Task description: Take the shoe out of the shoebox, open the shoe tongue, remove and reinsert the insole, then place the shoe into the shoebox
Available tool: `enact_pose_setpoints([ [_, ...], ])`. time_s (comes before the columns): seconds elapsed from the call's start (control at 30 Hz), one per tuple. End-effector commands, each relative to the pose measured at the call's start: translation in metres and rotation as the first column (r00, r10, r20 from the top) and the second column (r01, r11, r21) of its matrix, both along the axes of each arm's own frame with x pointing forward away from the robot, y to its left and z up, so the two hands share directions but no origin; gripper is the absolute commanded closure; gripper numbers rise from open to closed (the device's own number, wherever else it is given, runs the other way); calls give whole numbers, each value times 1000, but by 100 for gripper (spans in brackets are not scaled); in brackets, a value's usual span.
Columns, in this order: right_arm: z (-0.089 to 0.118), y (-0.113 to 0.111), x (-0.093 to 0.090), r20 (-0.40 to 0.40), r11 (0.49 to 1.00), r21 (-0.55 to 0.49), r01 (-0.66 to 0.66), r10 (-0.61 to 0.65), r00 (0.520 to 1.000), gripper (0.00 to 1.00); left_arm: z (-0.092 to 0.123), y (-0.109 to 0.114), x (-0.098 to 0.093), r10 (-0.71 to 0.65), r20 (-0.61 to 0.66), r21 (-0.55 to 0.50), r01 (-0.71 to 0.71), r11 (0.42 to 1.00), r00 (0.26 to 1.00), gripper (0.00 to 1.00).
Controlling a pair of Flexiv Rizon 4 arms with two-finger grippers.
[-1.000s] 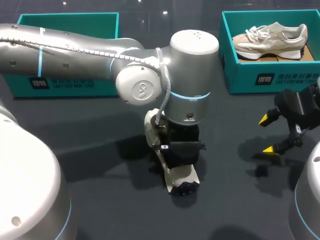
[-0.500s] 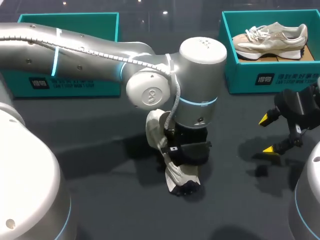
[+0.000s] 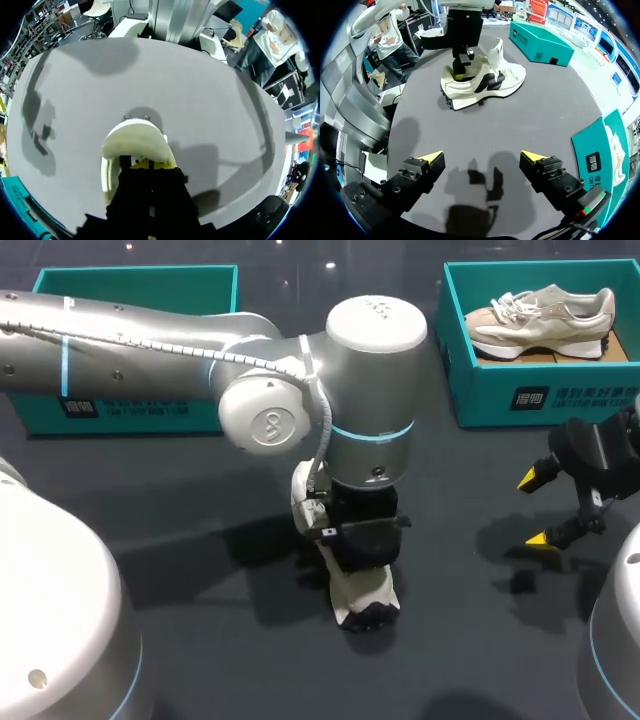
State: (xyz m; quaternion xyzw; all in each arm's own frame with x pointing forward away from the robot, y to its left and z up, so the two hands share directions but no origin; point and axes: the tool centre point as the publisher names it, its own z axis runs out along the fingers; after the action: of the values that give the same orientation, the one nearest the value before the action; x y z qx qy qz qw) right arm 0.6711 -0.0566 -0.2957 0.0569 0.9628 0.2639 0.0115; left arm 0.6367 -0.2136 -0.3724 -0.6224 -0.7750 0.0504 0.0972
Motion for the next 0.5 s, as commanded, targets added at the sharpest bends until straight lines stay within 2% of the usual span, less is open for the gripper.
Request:
enact_pose_setpoints([
  [0.03,0,1,-1,2,1000,-3,2,-2,1000,0,-20,-15,0,-15,-17,93,17,996,1000,100],
  [0.27,0,1,-1,2,1000,-3,2,-2,1000,0,-41,-15,-4,-28,-7,146,28,989,1000,100],
  [0.5,0,1,-1,2,1000,-3,2,-2,1000,0,-45,-19,5,45,70,64,-49,997,997,100],
])
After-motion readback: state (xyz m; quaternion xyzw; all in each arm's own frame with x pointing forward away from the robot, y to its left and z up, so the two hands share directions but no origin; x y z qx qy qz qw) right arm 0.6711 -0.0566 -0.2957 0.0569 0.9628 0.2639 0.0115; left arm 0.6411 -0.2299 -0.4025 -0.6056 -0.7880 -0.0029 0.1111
